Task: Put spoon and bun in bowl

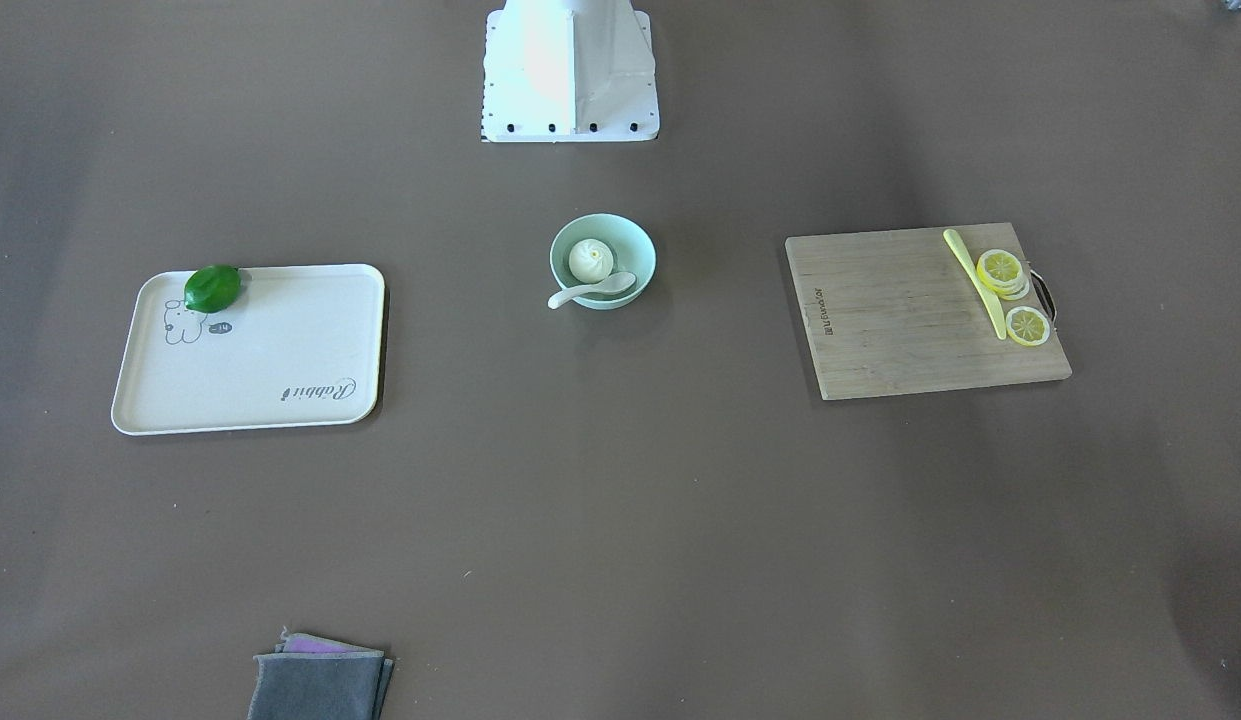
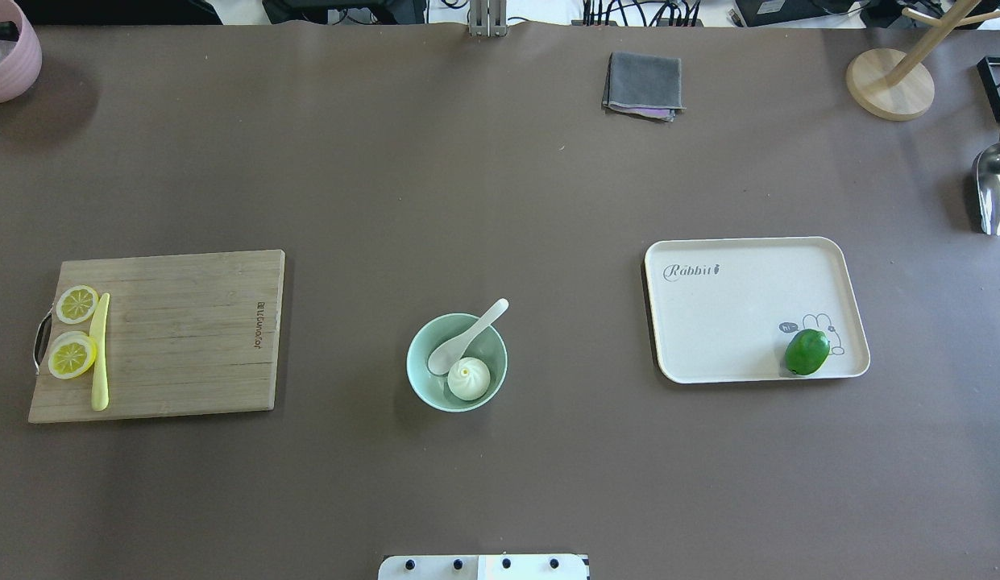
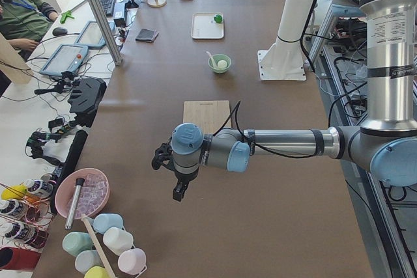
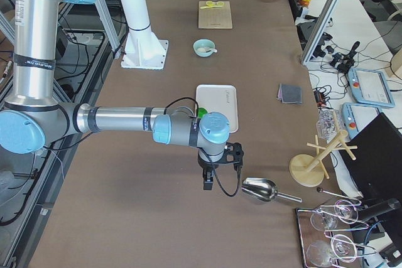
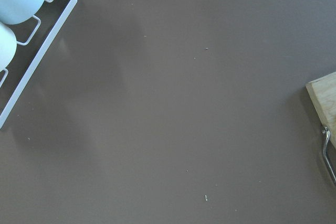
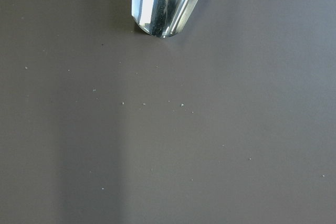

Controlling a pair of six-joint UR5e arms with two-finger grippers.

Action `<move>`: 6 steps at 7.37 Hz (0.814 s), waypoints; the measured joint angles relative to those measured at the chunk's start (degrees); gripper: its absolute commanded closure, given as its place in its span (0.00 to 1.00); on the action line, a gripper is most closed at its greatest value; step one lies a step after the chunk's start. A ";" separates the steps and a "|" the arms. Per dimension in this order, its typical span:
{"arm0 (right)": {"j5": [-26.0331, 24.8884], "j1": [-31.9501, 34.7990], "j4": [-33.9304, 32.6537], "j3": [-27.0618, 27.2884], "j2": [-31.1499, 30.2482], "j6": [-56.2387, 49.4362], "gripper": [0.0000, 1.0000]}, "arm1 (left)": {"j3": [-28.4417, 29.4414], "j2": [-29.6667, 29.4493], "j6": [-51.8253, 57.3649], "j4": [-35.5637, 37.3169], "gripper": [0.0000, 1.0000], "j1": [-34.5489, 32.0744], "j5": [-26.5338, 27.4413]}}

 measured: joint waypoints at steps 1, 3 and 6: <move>0.08 -0.03 0.00 0.00 0.01 0.00 0.00 | 0.03 -0.02 0.00 -0.02 0.02 0.02 0.00; 0.39 -0.11 0.04 0.06 0.06 0.00 0.00 | 0.04 -0.11 0.01 -0.02 0.02 0.06 0.00; 1.58 -0.24 0.04 0.09 0.09 0.00 0.00 | 0.04 -0.12 0.01 -0.02 0.02 0.07 0.00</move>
